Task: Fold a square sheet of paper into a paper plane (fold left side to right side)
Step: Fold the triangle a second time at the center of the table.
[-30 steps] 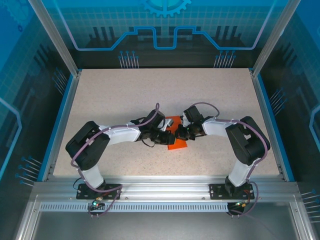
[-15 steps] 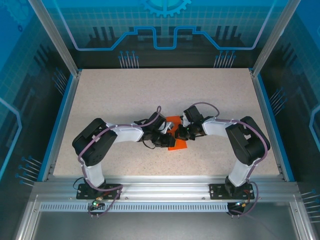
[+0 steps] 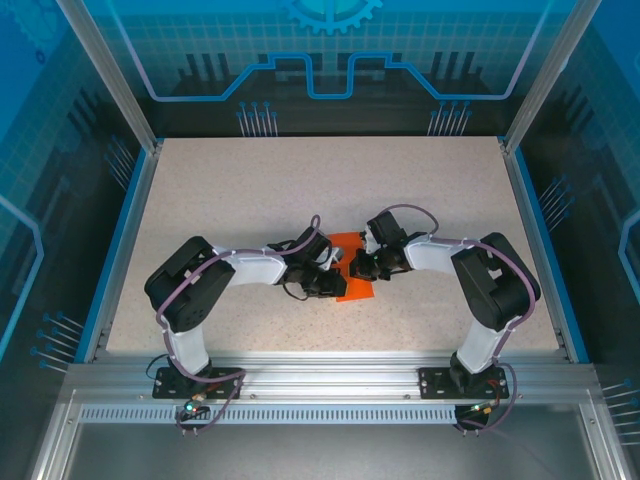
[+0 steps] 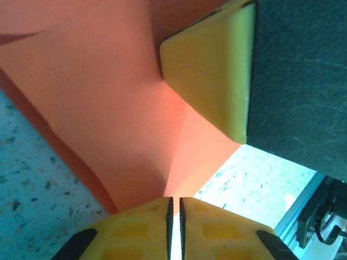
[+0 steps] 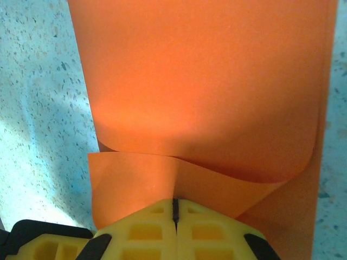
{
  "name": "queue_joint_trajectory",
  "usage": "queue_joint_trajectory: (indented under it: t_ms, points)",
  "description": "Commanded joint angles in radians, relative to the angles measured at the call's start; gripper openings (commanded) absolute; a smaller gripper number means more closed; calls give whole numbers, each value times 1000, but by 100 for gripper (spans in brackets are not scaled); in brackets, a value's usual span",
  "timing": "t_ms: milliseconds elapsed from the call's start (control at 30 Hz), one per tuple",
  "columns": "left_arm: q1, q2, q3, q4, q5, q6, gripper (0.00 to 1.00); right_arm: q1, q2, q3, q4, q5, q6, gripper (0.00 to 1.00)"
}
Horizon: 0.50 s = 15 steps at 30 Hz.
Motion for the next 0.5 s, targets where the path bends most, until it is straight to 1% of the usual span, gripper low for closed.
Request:
queue_joint_trajectory:
  t_ms: [0, 133, 300, 467]
  points:
    - [0, 14, -23, -51, -20, -18, 12, 14, 5, -9, -119, 48, -24, 0]
    - [-1, 17, -34, -56, -25, -29, 9, 14, -11, 3, -111, 39, -34, 0]
    - [0, 34, -34, -55, -22, -36, 0, 12, -55, 8, -103, 25, -51, 0]
    - [-1, 39, -37, -52, -24, -40, 0, 14, -127, 8, -97, 26, -62, 0]
